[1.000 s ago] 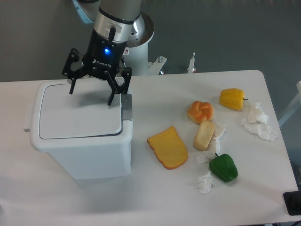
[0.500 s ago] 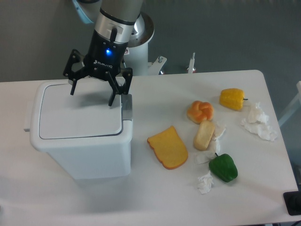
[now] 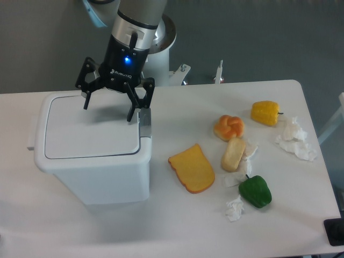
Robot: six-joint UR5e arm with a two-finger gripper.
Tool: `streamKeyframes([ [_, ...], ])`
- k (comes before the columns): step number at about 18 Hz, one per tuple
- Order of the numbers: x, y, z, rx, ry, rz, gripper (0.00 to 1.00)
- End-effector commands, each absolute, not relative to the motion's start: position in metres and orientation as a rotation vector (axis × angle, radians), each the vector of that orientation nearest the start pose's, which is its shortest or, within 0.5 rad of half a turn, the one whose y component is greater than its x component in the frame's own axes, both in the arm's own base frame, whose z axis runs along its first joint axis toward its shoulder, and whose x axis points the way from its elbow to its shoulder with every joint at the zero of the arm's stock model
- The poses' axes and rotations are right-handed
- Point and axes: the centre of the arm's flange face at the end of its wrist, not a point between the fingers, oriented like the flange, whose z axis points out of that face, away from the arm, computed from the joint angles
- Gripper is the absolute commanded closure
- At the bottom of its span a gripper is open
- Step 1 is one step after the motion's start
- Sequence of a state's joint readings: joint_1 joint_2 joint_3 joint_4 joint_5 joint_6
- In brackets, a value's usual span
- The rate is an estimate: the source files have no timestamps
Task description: Close the trash can
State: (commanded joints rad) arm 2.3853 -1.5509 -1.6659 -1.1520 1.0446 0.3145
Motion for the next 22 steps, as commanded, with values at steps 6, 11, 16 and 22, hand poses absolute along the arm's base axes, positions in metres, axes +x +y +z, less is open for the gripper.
streamKeyframes([
  [6, -0.2431, 0.4815, 0.5088, -2.503, -0.526, -0.349, 0.0],
  [11, -0.2429, 0.4824, 0.509, -2.501, -0.535, -0.352, 0.0],
  [16, -0.2434, 0.4827, 0.5081, -2.503, -0.534, -0.351, 0.0],
  [22, -0.2446, 0.4838, 0.506, -2.505, -0.534, -0.352, 0.0],
])
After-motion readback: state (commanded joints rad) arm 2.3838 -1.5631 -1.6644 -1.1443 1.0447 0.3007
